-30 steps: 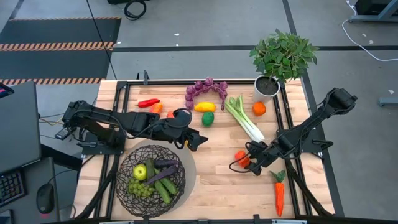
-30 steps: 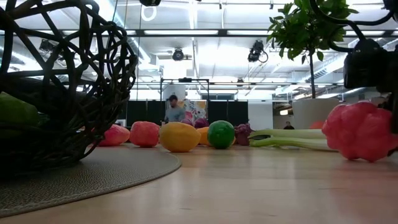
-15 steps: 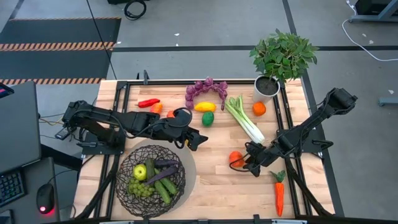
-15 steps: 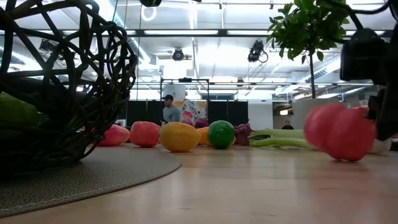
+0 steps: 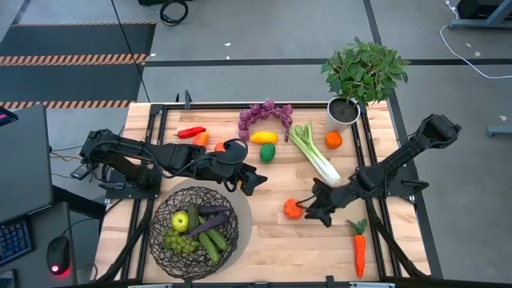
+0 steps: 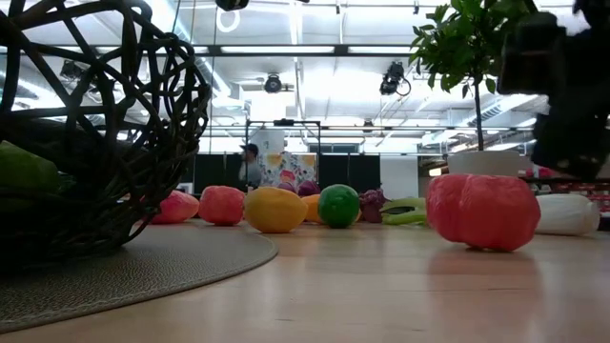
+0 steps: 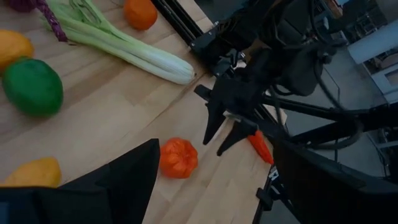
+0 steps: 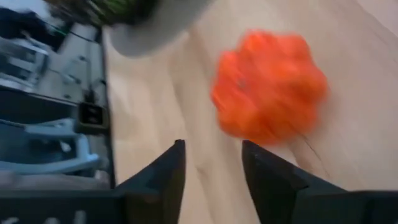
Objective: Build produce basket
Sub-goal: Put the bottom orange pumpkin into the black basket
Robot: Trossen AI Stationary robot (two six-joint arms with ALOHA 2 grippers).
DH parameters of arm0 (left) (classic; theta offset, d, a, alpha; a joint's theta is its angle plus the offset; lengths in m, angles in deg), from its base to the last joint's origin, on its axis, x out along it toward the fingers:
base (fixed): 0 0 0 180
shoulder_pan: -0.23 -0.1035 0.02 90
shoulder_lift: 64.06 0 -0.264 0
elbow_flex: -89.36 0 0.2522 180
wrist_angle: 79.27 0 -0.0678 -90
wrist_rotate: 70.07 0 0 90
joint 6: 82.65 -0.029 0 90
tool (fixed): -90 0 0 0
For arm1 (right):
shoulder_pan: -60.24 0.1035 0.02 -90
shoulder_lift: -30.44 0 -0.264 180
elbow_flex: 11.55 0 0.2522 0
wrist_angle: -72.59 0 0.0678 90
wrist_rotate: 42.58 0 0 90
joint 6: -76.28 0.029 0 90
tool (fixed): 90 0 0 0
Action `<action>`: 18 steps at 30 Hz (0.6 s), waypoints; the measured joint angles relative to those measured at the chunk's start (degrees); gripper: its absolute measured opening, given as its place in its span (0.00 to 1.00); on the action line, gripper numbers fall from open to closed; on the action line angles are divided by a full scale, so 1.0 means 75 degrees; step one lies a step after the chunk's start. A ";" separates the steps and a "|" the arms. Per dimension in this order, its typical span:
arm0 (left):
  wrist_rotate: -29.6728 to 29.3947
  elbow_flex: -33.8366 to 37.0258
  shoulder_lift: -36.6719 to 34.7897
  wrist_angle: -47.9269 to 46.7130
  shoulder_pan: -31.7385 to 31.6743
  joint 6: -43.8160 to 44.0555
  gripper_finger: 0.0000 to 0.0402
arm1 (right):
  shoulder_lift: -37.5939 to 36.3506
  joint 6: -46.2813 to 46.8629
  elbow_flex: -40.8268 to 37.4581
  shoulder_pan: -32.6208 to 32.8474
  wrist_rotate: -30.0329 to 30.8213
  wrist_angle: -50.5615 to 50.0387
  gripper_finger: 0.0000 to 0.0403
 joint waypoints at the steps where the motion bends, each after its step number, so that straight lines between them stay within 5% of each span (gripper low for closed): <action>1: 0.0000 0.0000 0.0000 -0.0003 0.0000 0.0000 0.79 | 0.0000 -0.0078 0.0000 -0.0041 0.0000 0.0210 0.45; 12: 0.0003 0.0000 0.0000 -0.0002 0.0009 0.0025 0.79 | -0.0003 -0.2413 0.0000 -0.0519 -0.0075 0.2894 0.94; 18: 0.0296 0.0000 0.0000 -0.0003 0.0035 0.0047 0.79 | -0.0013 -0.2740 0.0000 -0.0898 -0.0091 0.3625 0.94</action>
